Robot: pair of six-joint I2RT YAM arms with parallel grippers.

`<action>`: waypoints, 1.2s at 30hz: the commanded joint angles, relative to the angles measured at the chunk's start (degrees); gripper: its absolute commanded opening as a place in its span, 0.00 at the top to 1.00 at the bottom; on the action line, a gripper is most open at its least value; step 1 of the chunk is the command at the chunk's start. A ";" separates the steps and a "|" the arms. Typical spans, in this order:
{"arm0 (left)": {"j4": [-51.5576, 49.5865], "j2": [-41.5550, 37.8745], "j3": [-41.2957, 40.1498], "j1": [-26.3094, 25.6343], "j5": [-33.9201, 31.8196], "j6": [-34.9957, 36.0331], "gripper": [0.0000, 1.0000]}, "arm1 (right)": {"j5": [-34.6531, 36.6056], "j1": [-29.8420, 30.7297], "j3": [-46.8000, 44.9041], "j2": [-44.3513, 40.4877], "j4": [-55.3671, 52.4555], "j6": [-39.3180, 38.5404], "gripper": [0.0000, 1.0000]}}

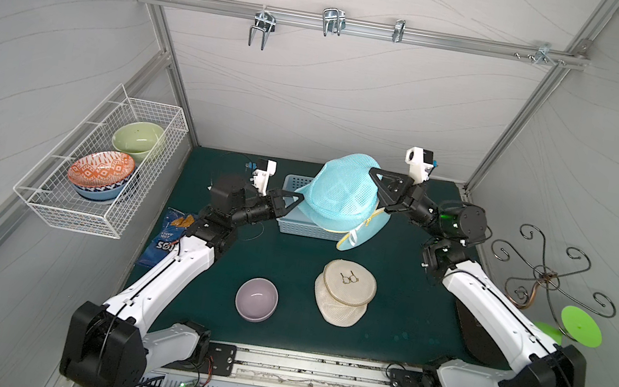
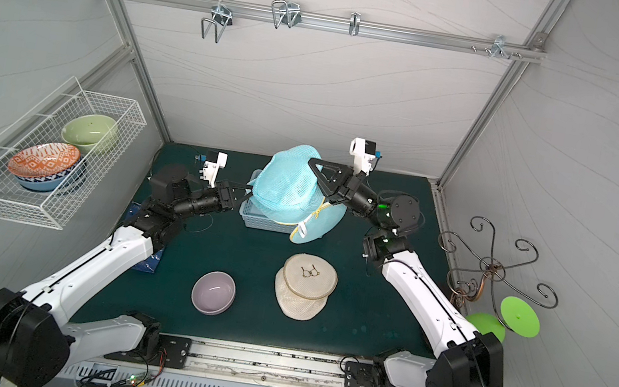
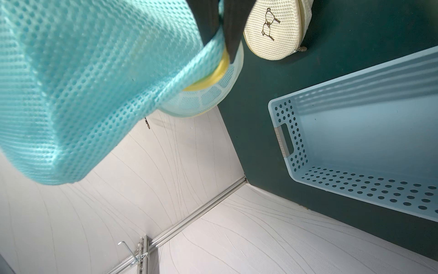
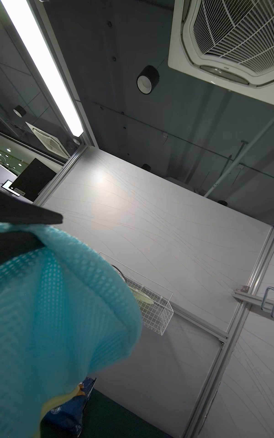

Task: Turn the laundry bag inside out
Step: Turn over the laundry bag.

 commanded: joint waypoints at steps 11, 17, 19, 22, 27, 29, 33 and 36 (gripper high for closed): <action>-33.52 -16.29 8.91 6.16 -6.20 10.33 0.02 | 12.31 7.64 10.79 -9.96 -44.29 -46.59 1.00; -37.83 -19.09 10.17 5.86 -11.62 14.04 0.01 | 27.69 13.94 13.38 -7.49 -49.96 -45.40 1.00; -30.21 -19.16 6.48 4.27 -7.71 10.63 0.01 | 32.53 15.92 14.01 -6.41 -49.99 -42.88 1.00; -18.05 -20.64 0.52 -2.60 -9.39 6.83 0.01 | 35.29 16.30 12.86 -5.17 -47.19 -35.81 1.00; -5.41 -23.38 -3.45 -9.31 -13.58 2.45 0.01 | 38.29 18.08 9.31 -4.04 -41.32 -27.68 1.00; -2.38 -23.20 -4.38 -10.51 -14.48 0.57 0.01 | 38.26 18.36 7.30 -3.13 -36.18 -24.08 1.00; -0.58 -23.37 -4.78 -10.54 -16.79 -0.03 0.01 | 35.83 19.83 8.14 -0.33 -33.96 -22.43 1.00; -0.80 -22.51 -3.23 -10.58 -17.86 0.43 0.01 | 34.58 20.68 8.13 1.23 -32.30 -21.27 1.00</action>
